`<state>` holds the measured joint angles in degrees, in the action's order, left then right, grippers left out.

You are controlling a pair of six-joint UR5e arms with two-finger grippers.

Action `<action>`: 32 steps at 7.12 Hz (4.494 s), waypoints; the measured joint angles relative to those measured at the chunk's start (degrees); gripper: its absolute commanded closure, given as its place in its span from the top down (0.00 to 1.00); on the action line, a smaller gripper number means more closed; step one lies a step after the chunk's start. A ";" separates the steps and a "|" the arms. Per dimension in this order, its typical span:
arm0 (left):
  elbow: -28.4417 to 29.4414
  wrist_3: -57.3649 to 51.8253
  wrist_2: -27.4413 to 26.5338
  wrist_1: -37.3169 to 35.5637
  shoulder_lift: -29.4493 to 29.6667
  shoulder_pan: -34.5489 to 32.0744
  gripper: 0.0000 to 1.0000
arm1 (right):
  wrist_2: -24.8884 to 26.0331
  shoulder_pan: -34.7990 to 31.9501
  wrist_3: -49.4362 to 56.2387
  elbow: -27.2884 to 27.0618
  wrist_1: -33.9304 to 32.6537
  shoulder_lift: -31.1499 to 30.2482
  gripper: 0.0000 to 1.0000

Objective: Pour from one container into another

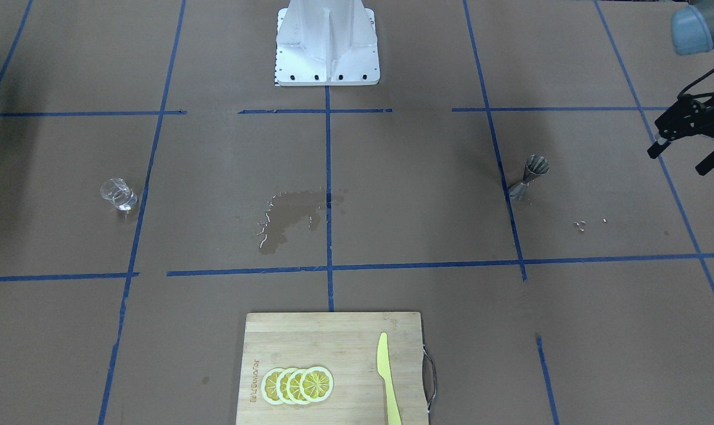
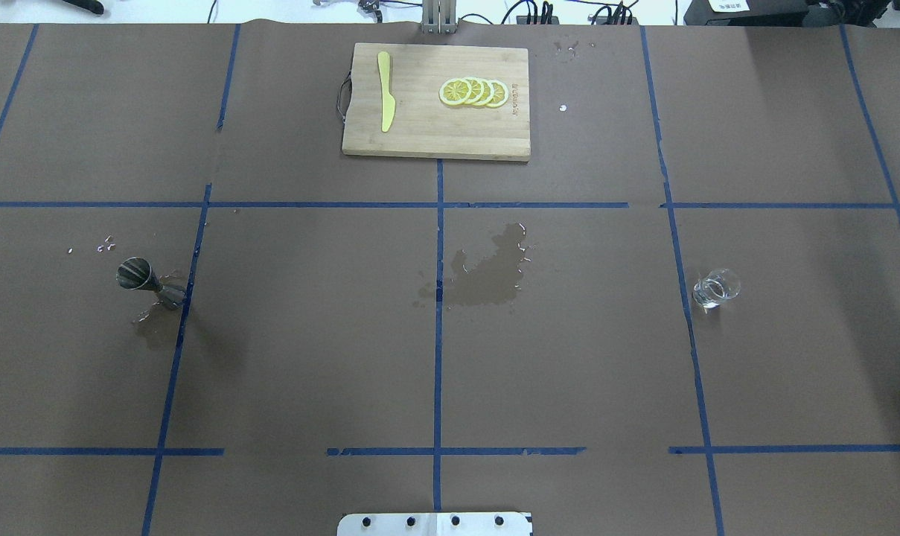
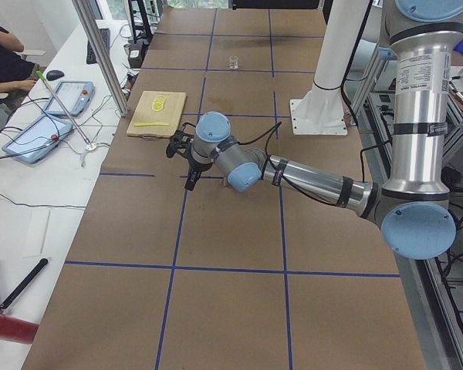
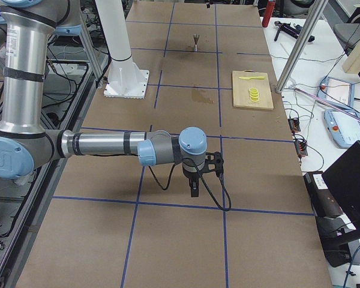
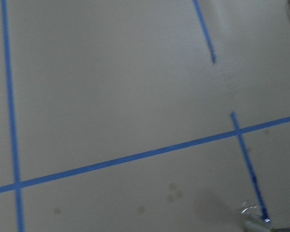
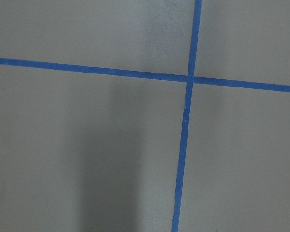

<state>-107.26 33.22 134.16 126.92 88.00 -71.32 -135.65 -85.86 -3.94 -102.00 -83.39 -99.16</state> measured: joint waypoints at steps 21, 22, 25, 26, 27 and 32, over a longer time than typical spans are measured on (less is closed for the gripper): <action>4.84 43.38 -105.80 18.36 -8.43 65.38 0.97 | 0.21 0.70 -0.02 1.88 0.07 2.51 1.00; 6.29 43.35 -106.02 18.36 -7.70 65.37 0.96 | 0.21 0.70 -0.02 1.92 0.07 2.50 1.00; 9.66 42.73 -106.01 18.36 -4.83 65.25 0.93 | 0.21 0.70 0.00 1.97 0.07 2.45 1.00; 10.12 42.59 -105.97 18.34 -4.70 64.89 0.92 | 0.21 0.70 0.02 1.91 0.07 2.44 1.00; 10.49 42.33 -105.92 18.32 -4.66 64.21 0.92 | 0.23 0.70 0.02 1.85 0.07 2.46 1.00; 13.29 40.78 -105.25 18.71 -2.21 61.61 0.69 | 0.30 0.70 0.05 1.45 0.09 2.56 1.00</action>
<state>-93.97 74.01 28.92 145.63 85.79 -9.71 -135.35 -85.17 -3.89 -100.56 -83.30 -96.59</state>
